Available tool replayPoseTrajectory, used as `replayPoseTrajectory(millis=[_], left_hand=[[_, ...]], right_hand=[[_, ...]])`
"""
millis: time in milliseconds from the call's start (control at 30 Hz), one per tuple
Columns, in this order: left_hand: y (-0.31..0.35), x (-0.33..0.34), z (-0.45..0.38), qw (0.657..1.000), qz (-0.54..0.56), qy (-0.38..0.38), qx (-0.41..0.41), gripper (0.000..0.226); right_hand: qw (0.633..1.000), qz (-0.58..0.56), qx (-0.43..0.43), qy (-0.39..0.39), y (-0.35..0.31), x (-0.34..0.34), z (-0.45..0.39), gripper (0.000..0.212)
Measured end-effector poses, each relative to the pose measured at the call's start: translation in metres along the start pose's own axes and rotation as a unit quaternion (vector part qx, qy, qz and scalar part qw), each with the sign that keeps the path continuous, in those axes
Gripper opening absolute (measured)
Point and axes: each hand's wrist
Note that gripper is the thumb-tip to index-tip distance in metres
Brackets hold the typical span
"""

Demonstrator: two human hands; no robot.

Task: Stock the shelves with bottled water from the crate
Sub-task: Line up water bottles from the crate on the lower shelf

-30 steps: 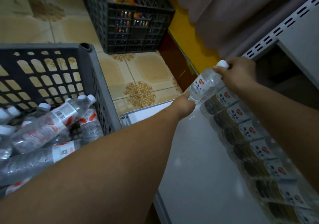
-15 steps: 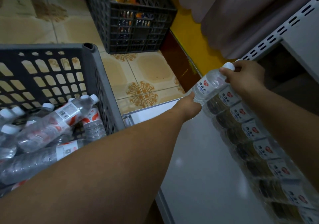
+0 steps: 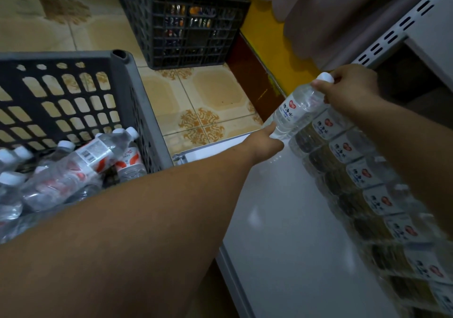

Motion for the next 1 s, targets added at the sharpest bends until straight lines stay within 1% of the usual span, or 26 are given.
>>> replayPoseTrajectory(millis=[67,133,200,267,333,400,500,600,633,700,800,867,933,1000], left_hand=[[-0.003,-0.002,-0.002,1.000,-0.009,-0.011,-0.009,0.073],[-0.002,-0.003,-0.002,0.999,-0.039,-0.027,-0.014,0.073],[0.005,-0.005,0.003,0.994,-0.104,-0.044,-0.009,0.070],[0.015,-0.008,0.013,0.981,-0.185,-0.065,0.006,0.070],[0.028,-0.014,0.029,0.960,-0.264,-0.092,0.023,0.071],[0.046,-0.027,0.049,0.933,-0.337,-0.121,0.043,0.069],[0.081,-0.061,0.086,0.889,-0.424,-0.161,0.066,0.063],[0.108,-0.117,0.132,0.842,-0.503,-0.194,0.029,0.060],[0.116,-0.140,0.152,0.835,-0.515,-0.192,0.014,0.060],[0.126,-0.183,0.193,0.839,-0.517,-0.168,-0.004,0.055],[0.120,-0.231,0.262,0.855,-0.501,-0.130,-0.020,0.043],[0.090,-0.250,0.308,0.871,-0.477,-0.101,-0.058,0.040],[0.044,-0.259,0.348,0.890,-0.437,-0.067,-0.116,0.036],[-0.005,-0.252,0.383,0.900,-0.390,-0.047,-0.189,0.034]], right_hand=[[0.999,0.043,-0.008,0.005,0.001,0.000,-0.003,0.046],[0.998,0.058,-0.004,0.009,0.005,0.002,-0.004,0.050],[0.999,0.049,0.016,0.015,0.007,0.004,0.003,0.058],[0.998,0.031,0.035,0.032,0.004,0.002,0.018,0.065],[0.998,0.003,0.037,0.052,-0.008,-0.006,0.034,0.065],[0.998,-0.034,0.024,0.054,-0.028,-0.020,0.051,0.062],[0.997,-0.078,-0.007,0.025,-0.071,-0.050,0.087,0.062],[0.989,-0.140,-0.054,-0.013,-0.114,-0.075,0.136,0.058],[0.984,-0.159,-0.071,-0.029,-0.128,-0.078,0.154,0.056],[0.973,-0.191,-0.099,-0.081,-0.151,-0.079,0.189,0.056],[0.944,-0.240,-0.122,-0.193,-0.181,-0.069,0.238,0.059],[0.930,-0.255,-0.132,-0.231,-0.197,-0.052,0.265,0.058],[0.926,-0.252,-0.137,-0.246,-0.209,-0.028,0.283,0.063],[0.931,-0.202,-0.139,-0.271,-0.212,0.004,0.293,0.067]])
Point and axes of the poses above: each hand's wrist, its own z-axis away from the middle knuckle, its own x-axis out of the palm, y = z × x, and after that the axes turned 13 degrees about x, right-handed
